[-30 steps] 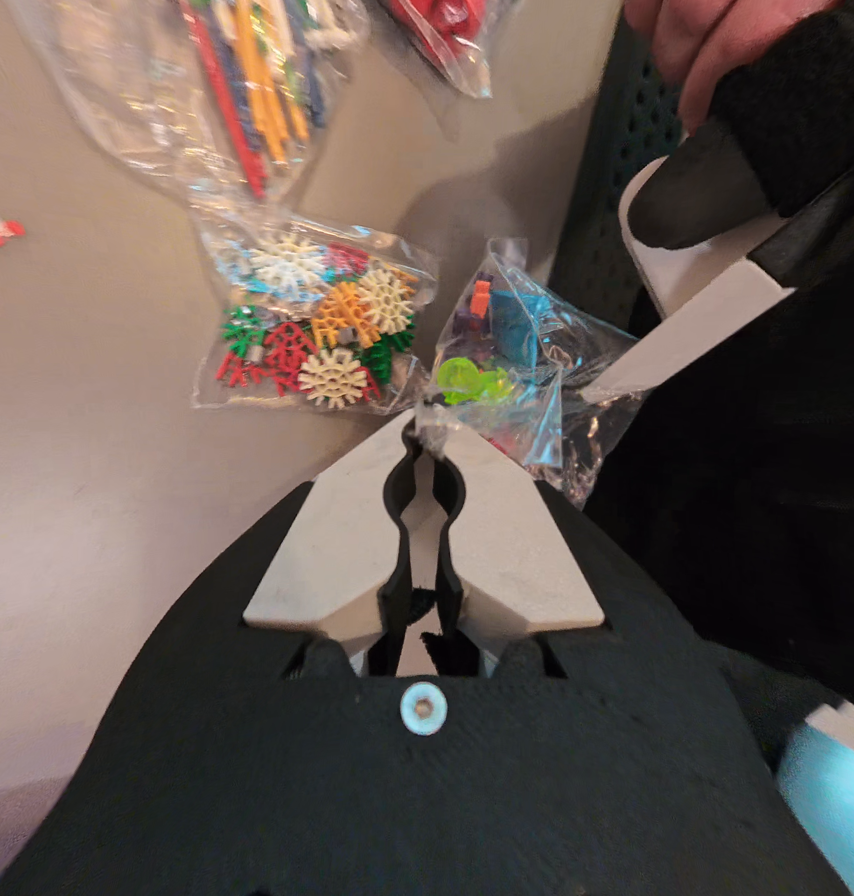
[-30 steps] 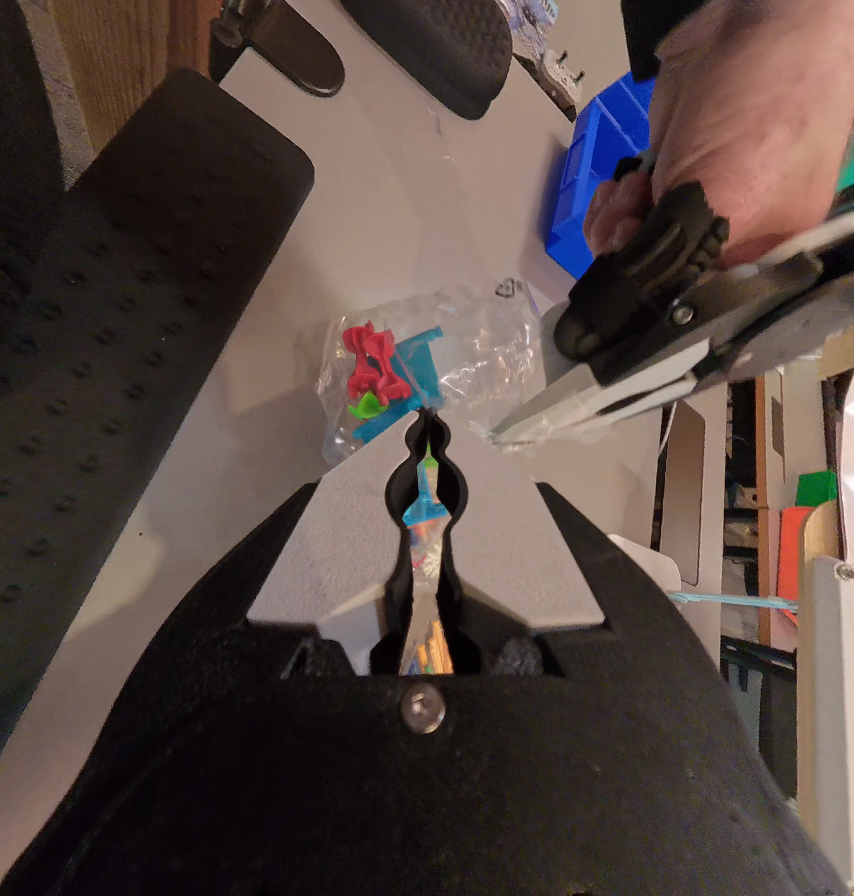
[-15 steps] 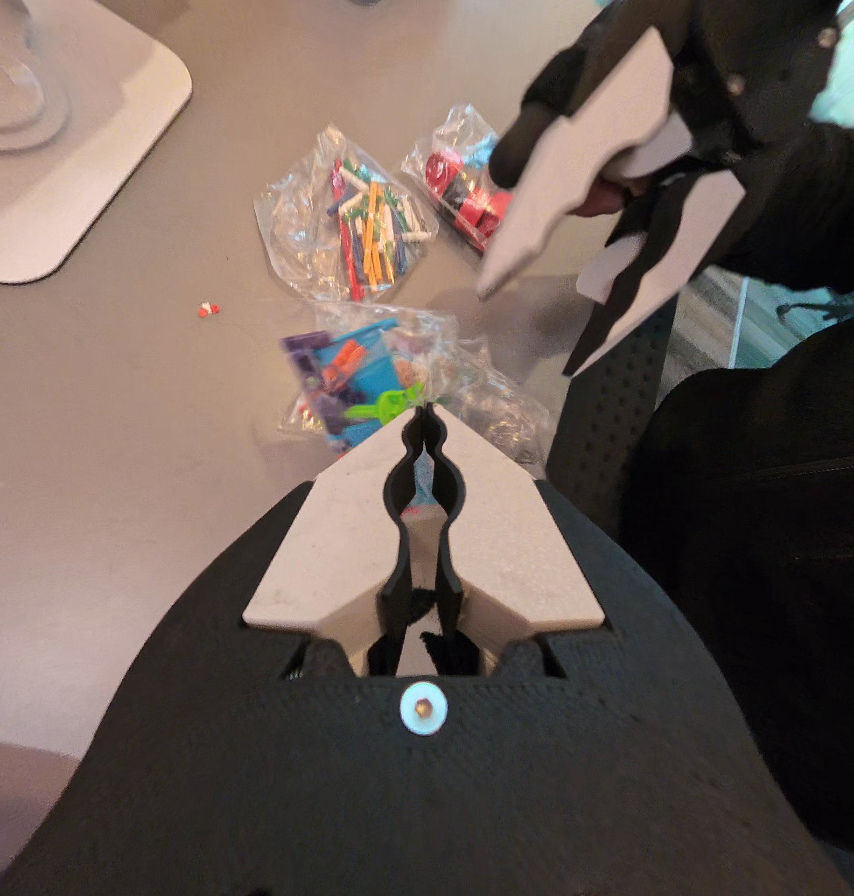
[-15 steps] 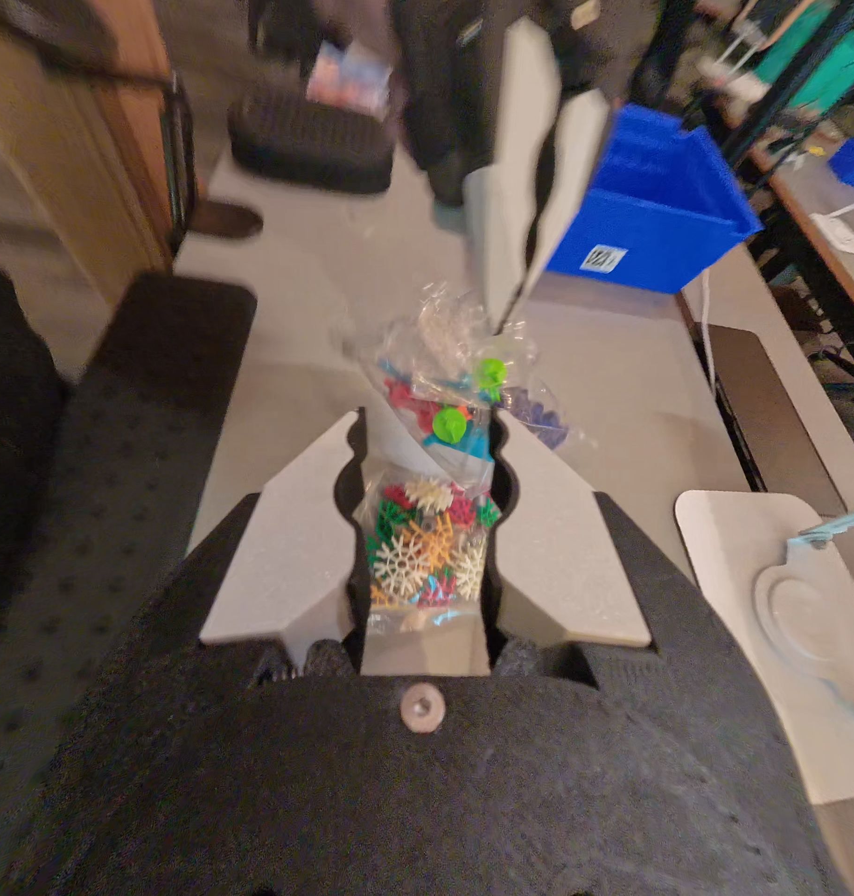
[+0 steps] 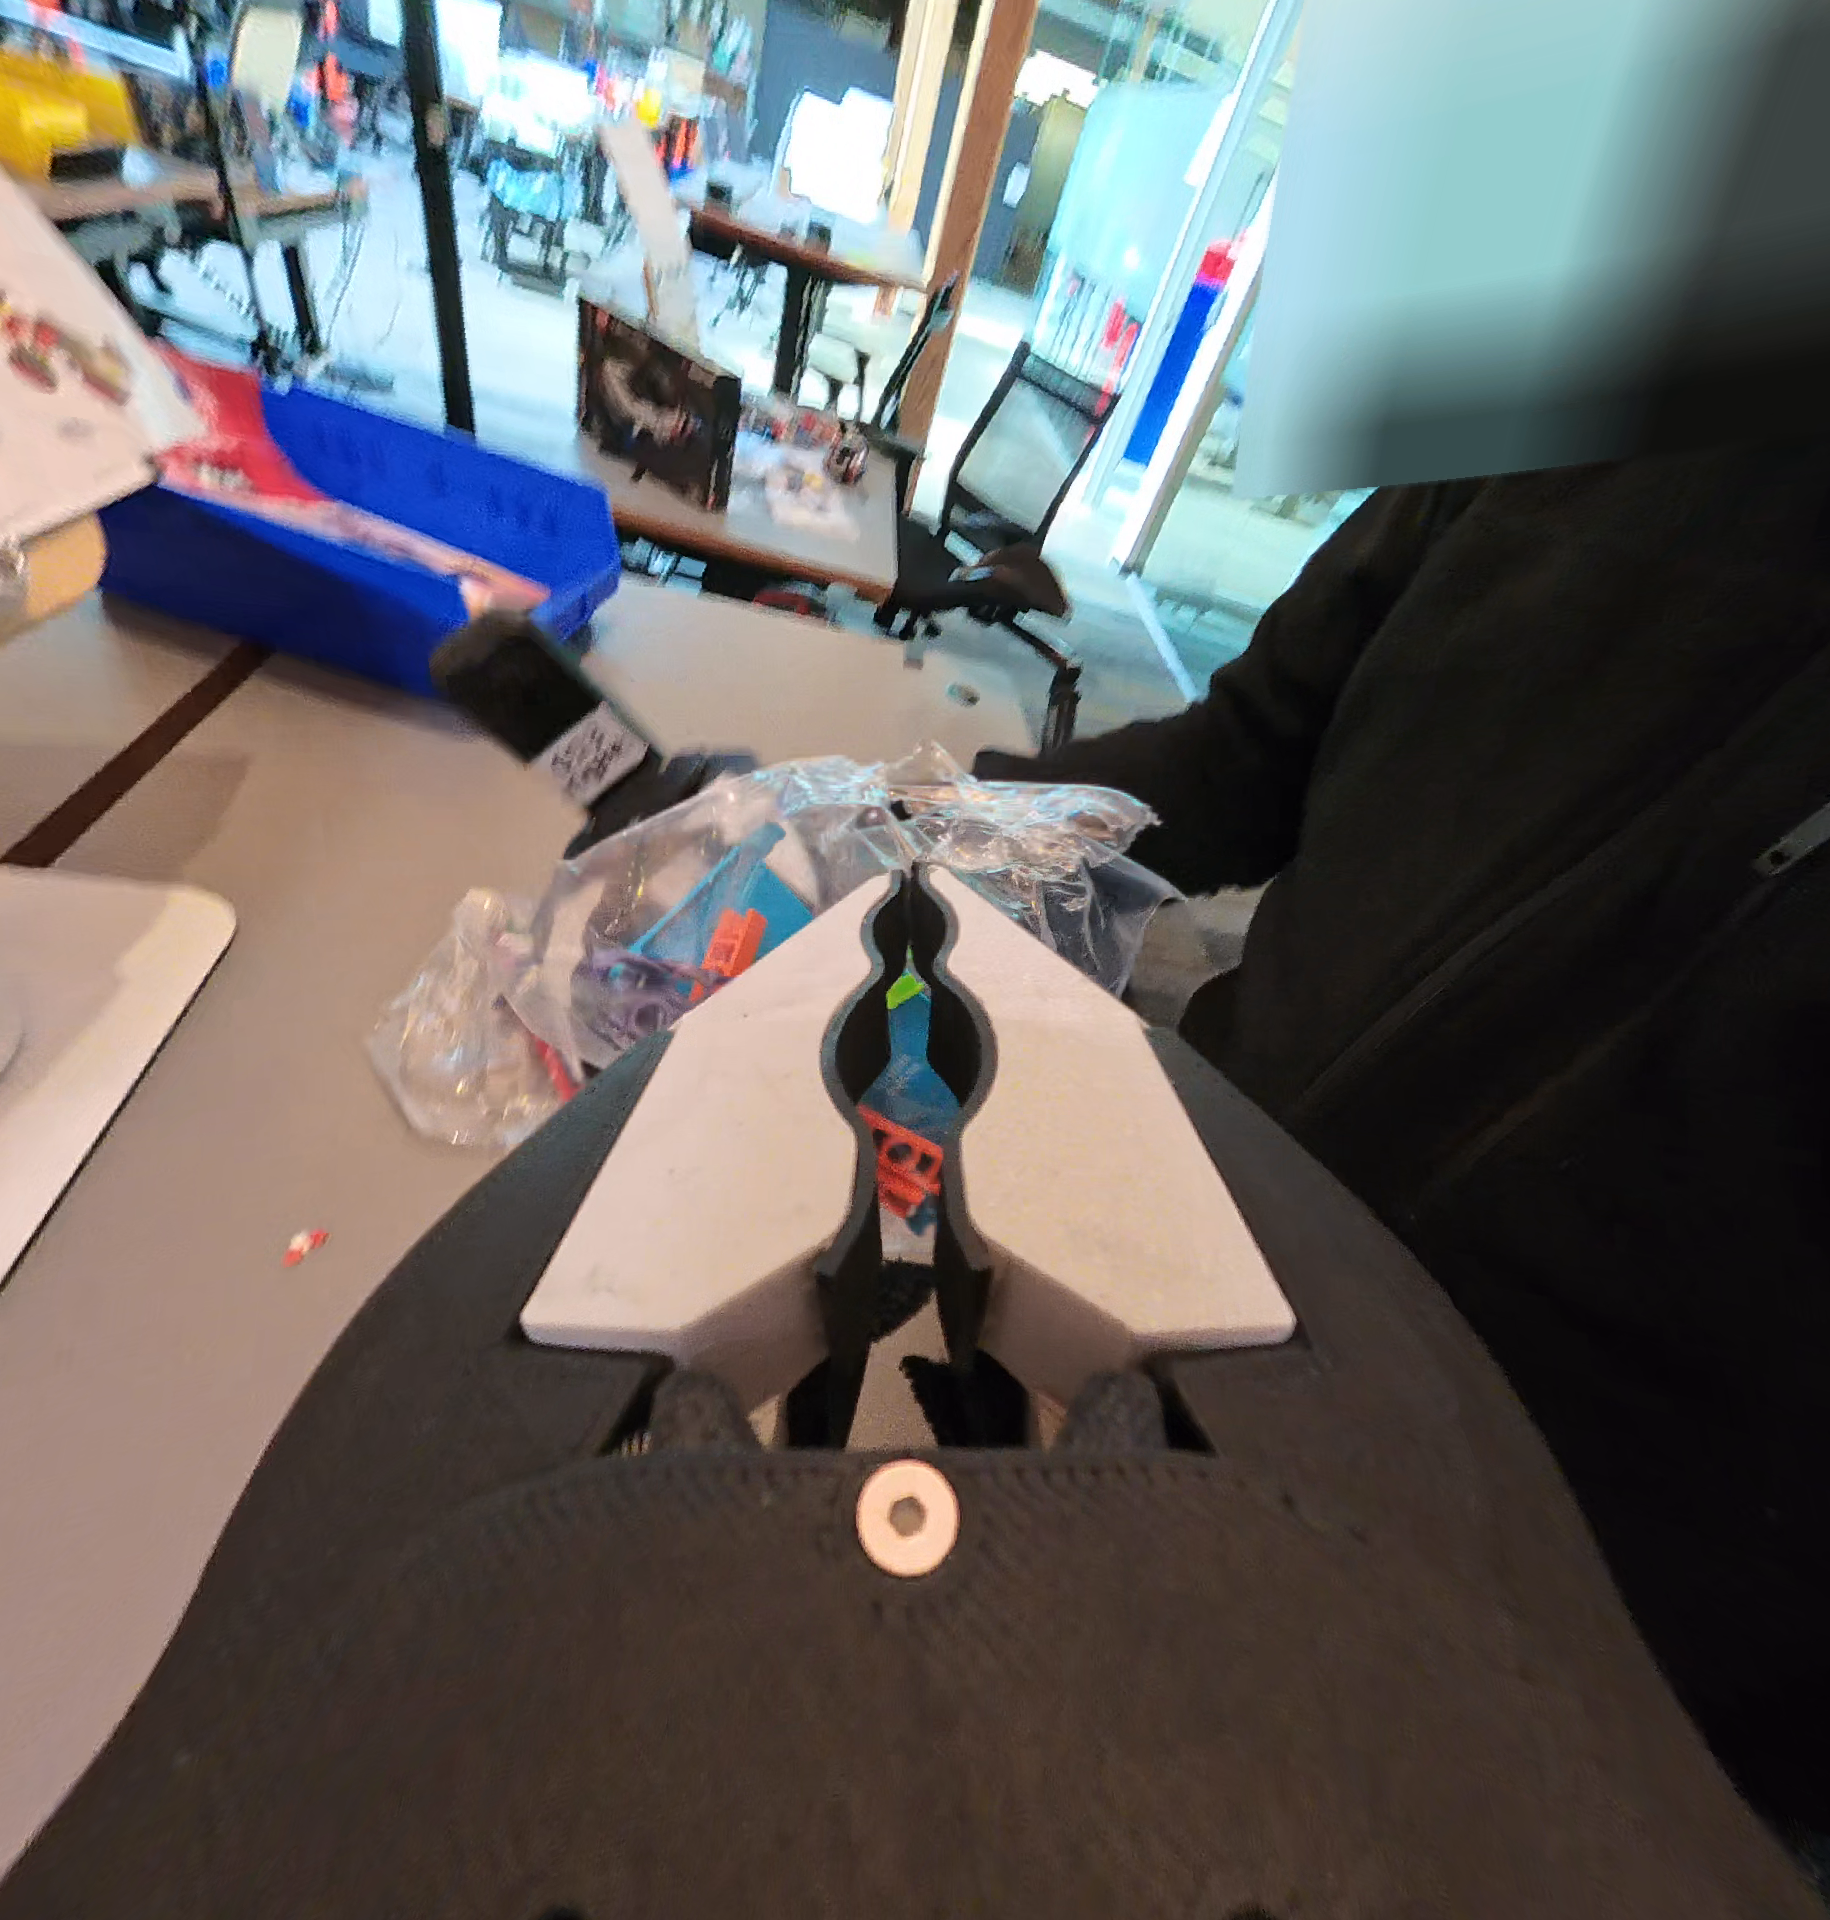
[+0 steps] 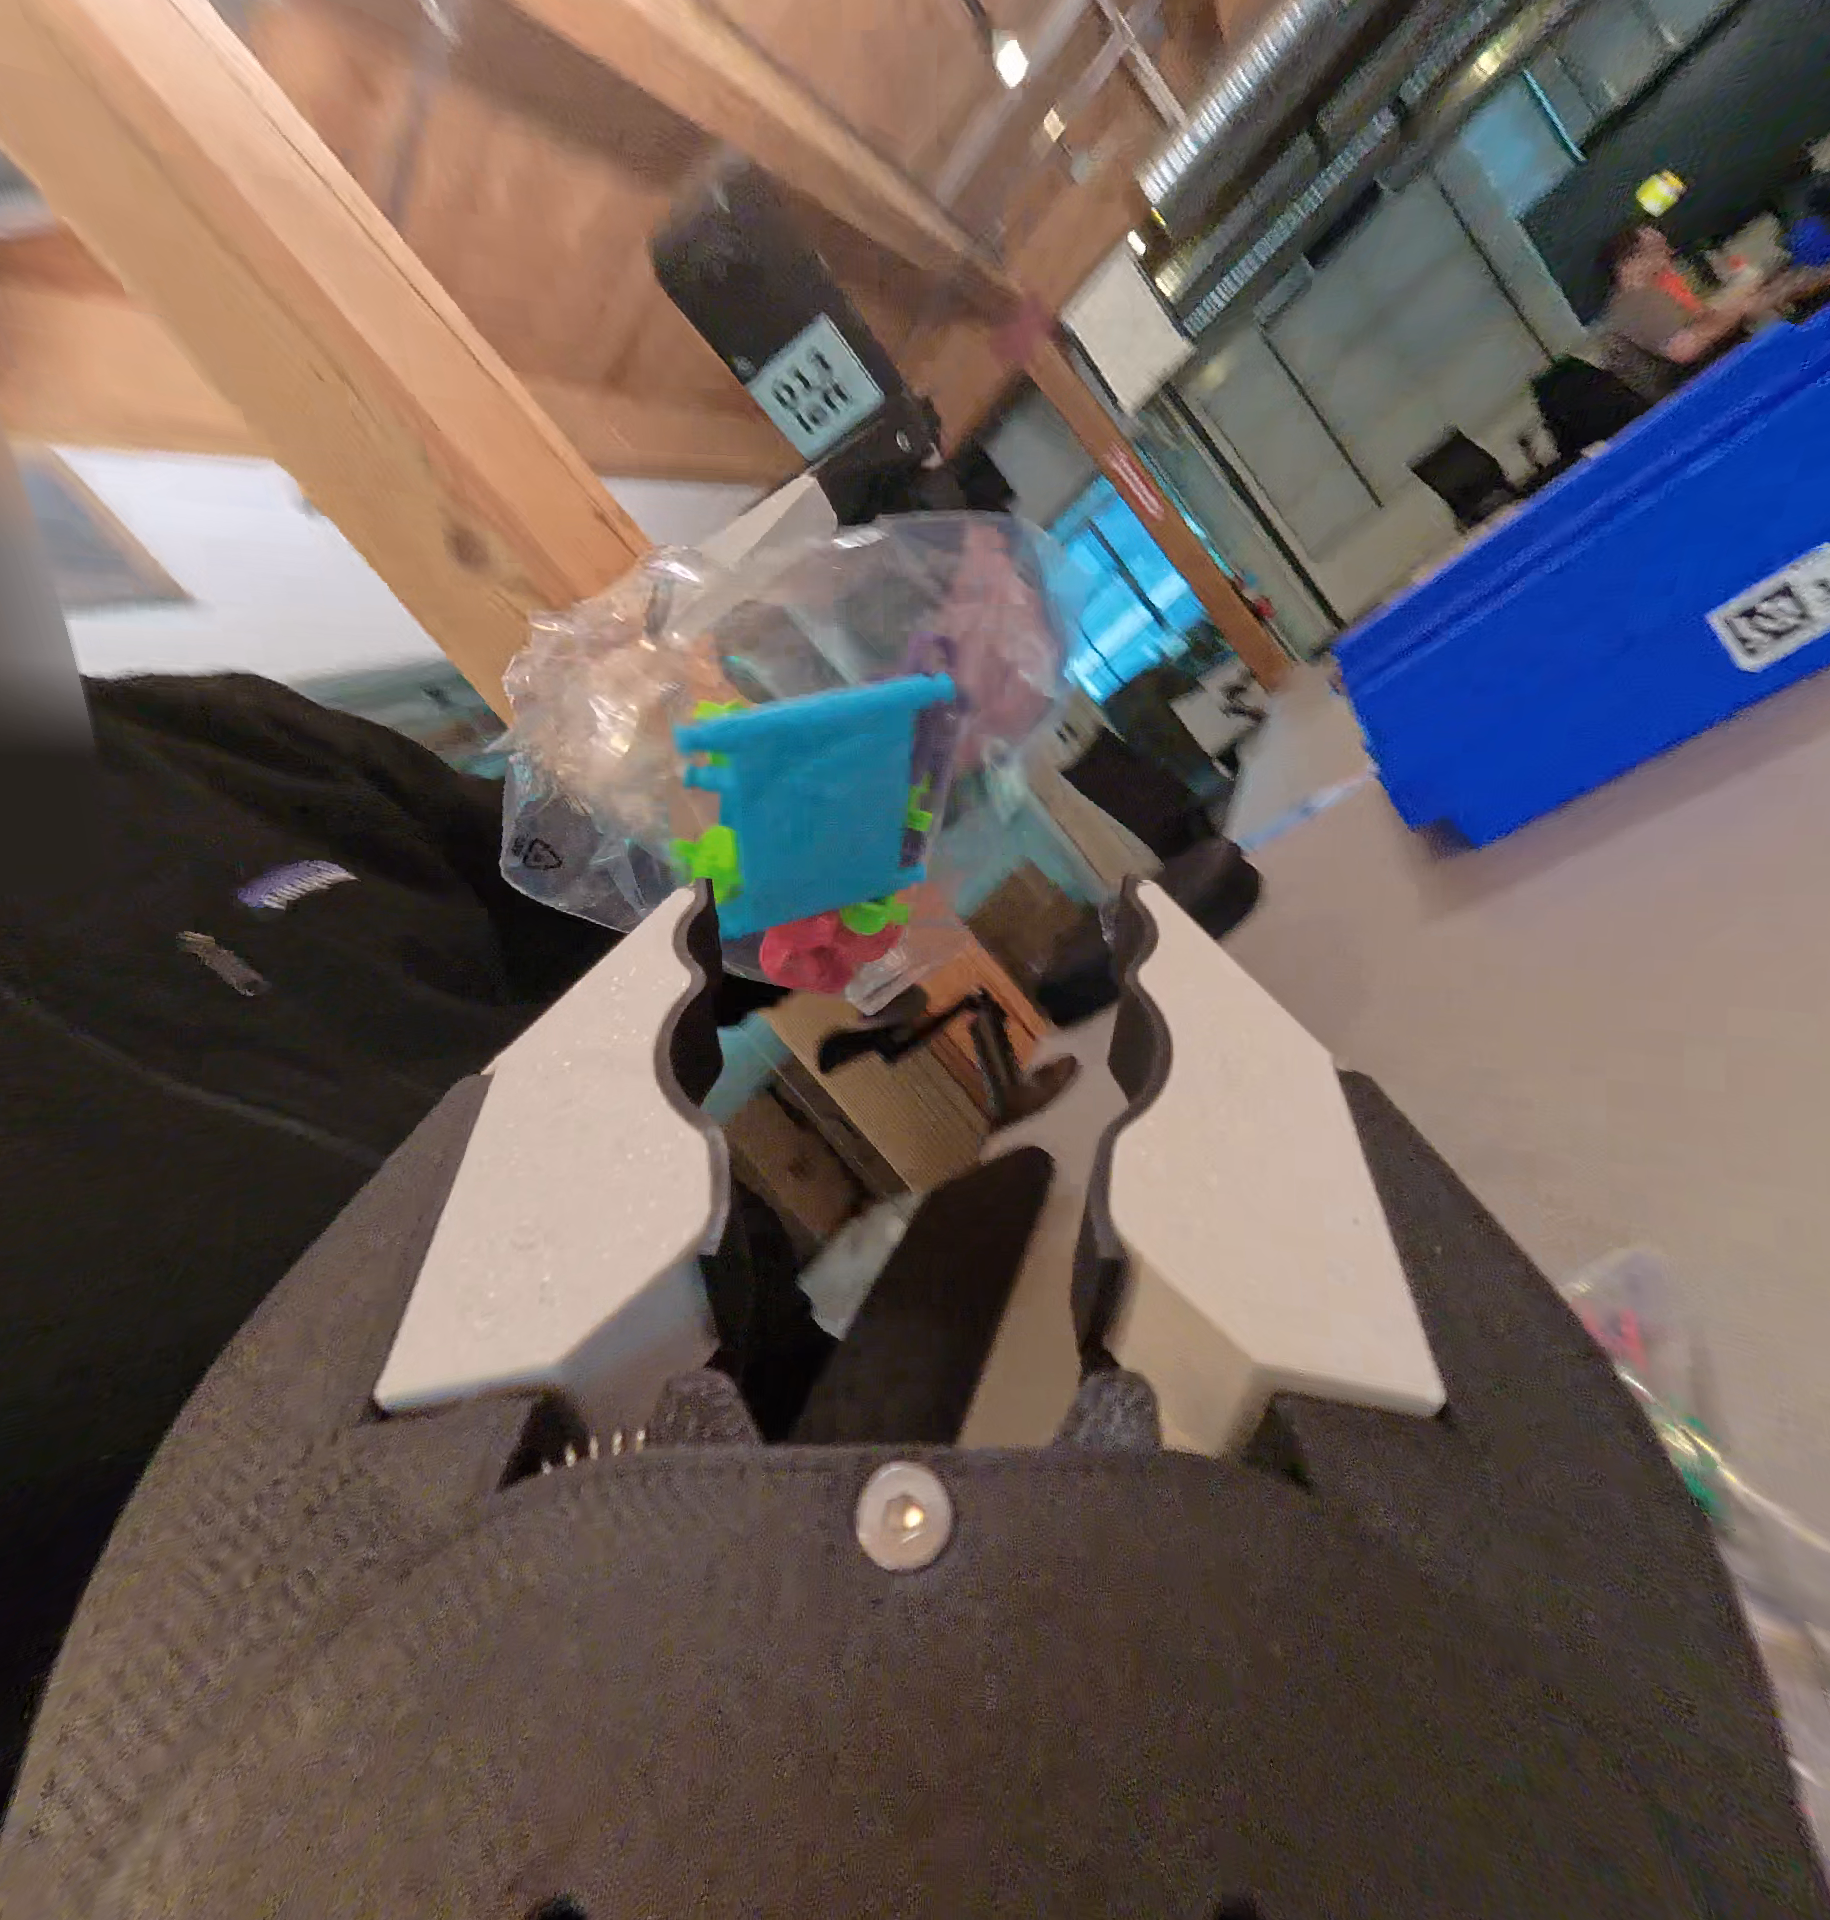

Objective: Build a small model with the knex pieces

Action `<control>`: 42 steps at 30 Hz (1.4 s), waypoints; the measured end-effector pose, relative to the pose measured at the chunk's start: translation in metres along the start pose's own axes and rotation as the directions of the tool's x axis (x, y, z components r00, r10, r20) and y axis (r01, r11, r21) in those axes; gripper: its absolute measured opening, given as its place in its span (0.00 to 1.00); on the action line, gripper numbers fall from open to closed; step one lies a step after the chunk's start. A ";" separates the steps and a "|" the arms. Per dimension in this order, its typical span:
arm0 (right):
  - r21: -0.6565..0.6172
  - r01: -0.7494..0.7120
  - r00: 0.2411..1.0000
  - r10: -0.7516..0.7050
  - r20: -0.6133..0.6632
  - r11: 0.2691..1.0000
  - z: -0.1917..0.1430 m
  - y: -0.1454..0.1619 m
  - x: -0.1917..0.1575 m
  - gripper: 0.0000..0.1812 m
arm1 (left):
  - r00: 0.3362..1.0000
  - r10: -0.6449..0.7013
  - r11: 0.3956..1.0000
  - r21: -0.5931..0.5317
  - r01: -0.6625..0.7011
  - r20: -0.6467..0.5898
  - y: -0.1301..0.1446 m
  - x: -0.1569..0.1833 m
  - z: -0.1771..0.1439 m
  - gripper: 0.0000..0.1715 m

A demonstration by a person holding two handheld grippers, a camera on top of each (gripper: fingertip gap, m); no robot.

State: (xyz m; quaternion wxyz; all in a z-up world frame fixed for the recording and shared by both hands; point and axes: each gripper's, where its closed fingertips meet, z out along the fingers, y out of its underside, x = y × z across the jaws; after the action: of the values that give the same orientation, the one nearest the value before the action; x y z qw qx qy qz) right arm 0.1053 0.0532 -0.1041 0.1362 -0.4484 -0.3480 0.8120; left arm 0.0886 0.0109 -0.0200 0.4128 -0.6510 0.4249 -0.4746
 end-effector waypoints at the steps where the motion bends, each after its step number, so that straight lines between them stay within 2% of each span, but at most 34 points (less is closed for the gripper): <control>1: 0.031 -0.025 0.999 0.024 0.039 0.999 0.001 0.000 -0.001 0.41 | 1.000 0.005 0.999 0.036 -0.004 -0.025 -0.007 0.004 -0.001 0.00; 4: 0.105 -0.074 0.981 0.054 0.184 0.992 0.012 0.000 -0.015 0.44 | 0.995 0.010 0.990 0.143 0.005 -0.100 -0.025 0.012 -0.005 0.00; 7: 0.137 -0.087 0.939 0.035 0.342 0.987 0.027 -0.005 -0.044 0.44 | 0.989 -0.014 0.982 0.186 0.042 -0.147 -0.024 0.011 -0.004 0.00; 10: 0.141 -0.065 0.923 0.006 0.384 0.988 0.039 -0.005 -0.056 0.33 | 0.983 -0.061 0.966 0.239 0.102 -0.171 -0.016 0.004 -0.008 0.00; 11: 0.144 -0.053 0.924 -0.006 0.382 0.988 0.040 -0.005 -0.056 0.26 | 0.983 -0.077 0.959 0.258 0.119 -0.168 -0.013 0.000 -0.010 0.00; 14: 0.176 -0.013 0.949 -0.044 0.313 0.984 0.034 -0.011 -0.048 0.05 | 0.987 -0.114 0.953 0.270 0.140 -0.110 0.004 -0.013 -0.016 0.00; 19: -0.015 0.014 0.993 -0.012 0.114 1.000 0.027 -0.006 -0.016 0.05 | 0.985 -0.172 0.949 0.270 0.161 0.015 0.043 -0.034 -0.027 0.00; 22: -0.234 0.060 0.997 -0.070 -0.035 0.970 0.027 0.002 0.007 0.05 | 0.964 -0.229 0.949 0.250 0.190 0.133 0.072 -0.052 -0.037 0.01; 23: -0.318 0.085 0.989 -0.119 -0.087 0.944 0.028 0.002 0.014 0.05 | 0.947 -0.263 0.943 0.255 0.213 0.182 0.081 -0.060 -0.043 0.07; 25: -0.513 0.139 0.954 -0.253 -0.159 0.847 0.027 0.004 0.028 0.05 | 0.908 -0.319 0.931 0.272 0.245 0.271 0.097 -0.071 -0.057 0.18; 27: -0.687 0.162 0.904 -0.386 -0.185 0.709 0.027 0.005 0.041 0.05 | 0.877 -0.350 0.923 0.282 0.263 0.329 0.106 -0.074 -0.070 0.27; 30: -0.867 0.170 0.838 -0.532 -0.123 0.468 0.030 0.009 0.055 0.05 | 0.870 -0.356 0.920 0.290 0.263 0.341 0.103 -0.069 -0.082 0.32; 31: -0.911 0.161 0.814 -0.573 -0.095 0.380 0.031 0.012 0.061 0.05 | 0.864 -0.350 0.926 0.272 0.262 0.361 0.104 -0.071 -0.083 0.34; 34: -0.974 0.138 0.779 -0.627 -0.006 0.181 0.039 0.032 0.080 0.05 | 0.862 -0.329 0.942 0.200 0.270 0.386 0.113 -0.077 -0.072 0.34; 37: -0.996 0.080 0.719 -0.689 0.093 -0.050 0.029 0.056 0.107 0.05 | 0.849 -0.336 0.942 0.143 0.304 0.407 0.134 -0.088 -0.060 0.31; 38: -0.992 0.076 0.717 -0.685 0.127 -0.104 0.026 0.066 0.111 0.05 | 0.850 -0.354 0.935 0.150 0.321 0.390 0.139 -0.089 -0.057 0.26; 39: -0.989 0.079 0.721 -0.678 0.142 -0.123 0.027 0.075 0.114 0.05 | 0.849 -0.368 0.930 0.148 0.336 0.380 0.146 -0.090 -0.054 0.19; 42: -0.988 0.097 0.701 -0.697 0.151 -0.117 0.028 0.086 0.120 0.05 | 0.845 -0.369 0.929 0.136 0.344 0.388 0.162 -0.089 -0.052 0.04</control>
State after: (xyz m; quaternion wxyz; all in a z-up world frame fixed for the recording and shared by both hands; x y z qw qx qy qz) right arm 0.0225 0.0429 -0.2289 0.1160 -0.4428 -0.8795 0.1305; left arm -0.0050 0.0400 -0.1858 0.4163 -0.7899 0.1867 -0.4097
